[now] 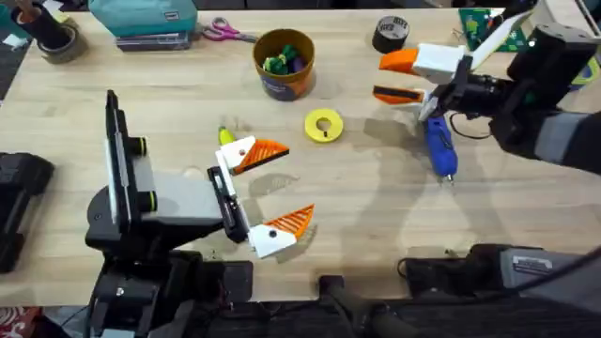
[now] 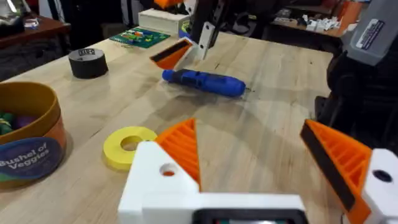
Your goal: Pick up the gripper from the table and insert it into the empty holder that is missing its gripper. Then pick up a screw, insert it into the mounting hole, and use the screwdriver to tighten it. Finally, clean up the table by picking up the vegetable and placing it into the bucket.
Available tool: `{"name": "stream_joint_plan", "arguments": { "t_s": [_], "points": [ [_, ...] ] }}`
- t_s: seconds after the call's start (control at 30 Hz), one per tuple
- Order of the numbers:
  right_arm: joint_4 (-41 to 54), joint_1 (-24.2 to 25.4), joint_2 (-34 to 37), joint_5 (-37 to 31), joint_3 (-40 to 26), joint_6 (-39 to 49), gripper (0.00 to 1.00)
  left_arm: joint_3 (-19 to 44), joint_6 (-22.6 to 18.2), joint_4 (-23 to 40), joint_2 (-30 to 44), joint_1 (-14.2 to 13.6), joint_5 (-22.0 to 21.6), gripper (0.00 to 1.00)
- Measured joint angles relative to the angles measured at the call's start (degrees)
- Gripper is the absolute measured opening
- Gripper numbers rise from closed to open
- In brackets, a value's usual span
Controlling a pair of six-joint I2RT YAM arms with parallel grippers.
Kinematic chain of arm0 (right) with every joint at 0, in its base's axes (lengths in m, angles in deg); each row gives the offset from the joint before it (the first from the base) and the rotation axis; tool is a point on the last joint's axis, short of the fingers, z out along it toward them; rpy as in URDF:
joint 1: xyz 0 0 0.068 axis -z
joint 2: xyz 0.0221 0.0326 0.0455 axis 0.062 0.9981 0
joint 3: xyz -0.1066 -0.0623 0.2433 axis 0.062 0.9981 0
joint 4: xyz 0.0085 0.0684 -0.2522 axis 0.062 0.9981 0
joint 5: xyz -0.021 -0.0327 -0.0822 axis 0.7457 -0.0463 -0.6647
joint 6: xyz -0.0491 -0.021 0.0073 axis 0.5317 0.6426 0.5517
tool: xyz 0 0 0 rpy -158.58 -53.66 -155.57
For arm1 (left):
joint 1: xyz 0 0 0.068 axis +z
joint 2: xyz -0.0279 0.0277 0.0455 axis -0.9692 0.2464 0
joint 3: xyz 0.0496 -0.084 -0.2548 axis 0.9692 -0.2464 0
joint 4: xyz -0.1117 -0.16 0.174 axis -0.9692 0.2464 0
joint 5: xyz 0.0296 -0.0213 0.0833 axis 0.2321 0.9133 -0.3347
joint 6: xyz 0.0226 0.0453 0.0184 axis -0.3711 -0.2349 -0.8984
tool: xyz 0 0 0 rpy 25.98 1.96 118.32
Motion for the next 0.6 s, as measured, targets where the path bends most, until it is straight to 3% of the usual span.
{"name": "stream_joint_plan", "arguments": {
  "t_s": [0.17, 0.37, 0.6],
  "points": [
    [26.64, 0.04, -4.21, -8.61, -3.83, 13.26, 0.997, 0.00, -0.02, 0.00, 0.00, 0.00, 0.00, 0.986],
    [56.08, -1.35, -9.96, -20.18, -15.21, 29.97, 0.997, 0.00, -0.04, 0.00, 0.00, 0.00, 0.00, 0.986],
    [78.43, -10.87, -12.57, -40.22, -30.85, 43.49, 0.997, 0.00, -0.04, 0.00, 0.00, 0.00, 0.00, 0.985]
  ]
}}
